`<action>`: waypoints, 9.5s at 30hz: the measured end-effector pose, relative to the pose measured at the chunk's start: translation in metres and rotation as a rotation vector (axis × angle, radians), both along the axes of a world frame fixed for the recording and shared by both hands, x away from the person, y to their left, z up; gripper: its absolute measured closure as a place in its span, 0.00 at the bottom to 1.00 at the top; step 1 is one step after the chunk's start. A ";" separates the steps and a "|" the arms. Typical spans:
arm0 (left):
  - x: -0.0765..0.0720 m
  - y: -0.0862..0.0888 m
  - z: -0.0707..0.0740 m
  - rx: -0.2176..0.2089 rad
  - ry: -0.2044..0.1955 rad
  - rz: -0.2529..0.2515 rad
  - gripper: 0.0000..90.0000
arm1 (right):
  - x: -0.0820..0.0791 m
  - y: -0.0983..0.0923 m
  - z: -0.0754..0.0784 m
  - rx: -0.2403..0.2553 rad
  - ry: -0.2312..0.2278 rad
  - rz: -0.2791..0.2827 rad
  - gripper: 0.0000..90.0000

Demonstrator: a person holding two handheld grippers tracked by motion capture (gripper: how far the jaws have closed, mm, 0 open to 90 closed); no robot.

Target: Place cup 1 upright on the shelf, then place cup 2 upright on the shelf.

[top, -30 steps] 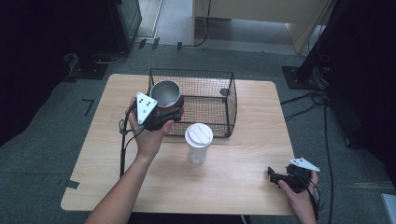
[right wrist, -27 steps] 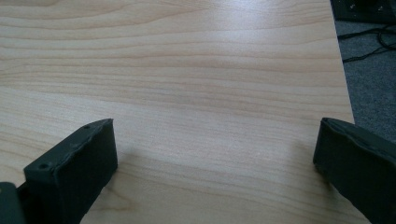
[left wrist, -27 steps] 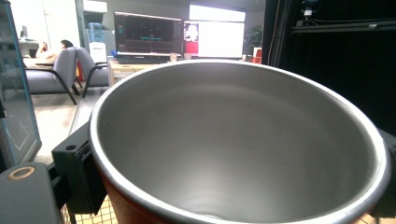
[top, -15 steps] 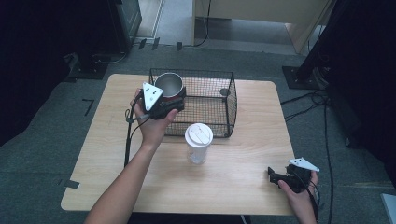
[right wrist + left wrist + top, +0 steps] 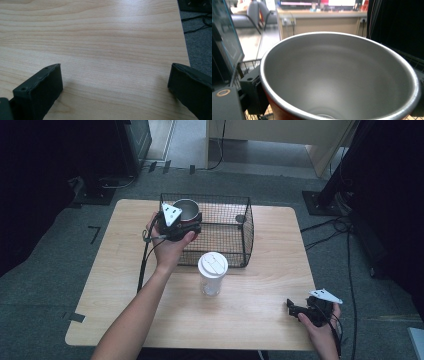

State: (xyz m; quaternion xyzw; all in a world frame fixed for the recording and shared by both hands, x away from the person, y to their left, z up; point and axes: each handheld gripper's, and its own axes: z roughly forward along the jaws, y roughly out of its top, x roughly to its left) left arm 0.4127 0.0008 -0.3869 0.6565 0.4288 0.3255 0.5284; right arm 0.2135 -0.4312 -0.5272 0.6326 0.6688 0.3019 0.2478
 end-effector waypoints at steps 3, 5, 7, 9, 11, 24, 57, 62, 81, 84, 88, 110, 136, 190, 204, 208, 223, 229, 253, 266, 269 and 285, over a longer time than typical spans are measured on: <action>0.004 -0.003 -0.001 0.020 0.029 -0.008 0.08 | 0.000 0.000 0.000 -0.001 0.000 0.000 0.00; 0.009 -0.006 -0.003 0.039 0.061 -0.022 0.08 | 0.000 0.000 0.000 0.000 -0.001 0.000 0.00; 0.012 -0.007 -0.004 0.047 0.083 -0.024 0.08 | 0.000 0.000 0.000 -0.001 -0.001 0.000 0.00; 0.015 -0.008 -0.005 0.052 0.113 -0.028 0.08 | 0.000 0.000 0.000 -0.001 0.000 0.000 0.00; 0.017 -0.008 -0.006 0.061 0.133 -0.034 0.08 | 0.000 0.000 0.000 0.000 0.000 0.000 0.00; 0.033 -0.010 -0.020 0.131 0.296 -0.057 0.08 | 0.000 0.000 0.000 0.002 -0.001 0.001 0.00; 0.024 -0.007 -0.022 0.245 0.426 -0.074 0.00 | 0.000 0.000 0.000 -0.001 0.000 0.000 0.00; 0.019 -0.007 -0.022 0.247 0.411 -0.069 0.00 | 0.000 0.000 0.000 -0.001 0.000 0.000 0.00; -0.025 0.013 0.005 0.061 0.153 -0.134 0.00 | 0.000 0.000 0.000 -0.004 0.000 0.000 0.00; -0.031 0.016 0.008 0.040 0.118 -0.136 0.00 | 0.000 0.000 0.000 -0.006 0.001 -0.001 0.00; -0.043 0.025 0.013 0.014 0.060 -0.135 0.00 | 0.000 0.000 0.000 -0.005 0.001 0.000 0.00; -0.096 0.077 -0.003 -0.031 -0.013 -0.085 0.00 | 0.000 0.001 0.000 -0.010 0.003 -0.003 0.00; -0.137 0.132 -0.050 0.023 0.053 -0.024 0.00 | 0.001 0.001 0.000 -0.022 0.005 -0.004 0.00; -0.147 0.213 -0.133 0.235 0.534 0.157 0.00 | 0.001 0.001 0.000 -0.022 0.005 -0.012 0.00; -0.146 0.211 -0.132 0.231 0.538 0.170 0.00 | 0.001 0.003 0.000 -0.024 0.007 0.015 0.00; -0.145 0.210 -0.133 0.230 0.537 0.171 0.00 | 0.002 0.004 0.000 -0.056 -0.009 -0.015 0.00; -0.144 0.207 -0.133 0.230 0.537 0.172 0.00 | 0.006 0.047 0.052 -0.056 -0.113 0.113 0.00; -0.143 0.206 -0.133 0.231 0.536 0.166 0.00 | 0.009 0.069 0.070 -0.004 -0.153 0.159 0.00; -0.135 0.202 -0.132 0.237 0.536 0.153 0.00 | 0.013 0.132 0.097 0.049 -0.213 0.308 0.00; -0.132 0.199 -0.133 0.239 0.534 0.147 0.00 | 0.011 0.169 0.103 0.076 -0.234 0.410 0.00; -0.131 0.199 -0.132 0.238 0.534 0.144 0.00 | 0.011 0.178 0.104 0.085 -0.243 0.436 0.00; -0.129 0.198 -0.132 0.242 0.534 0.134 0.00 | 0.020 0.216 0.100 0.096 -0.240 0.505 0.04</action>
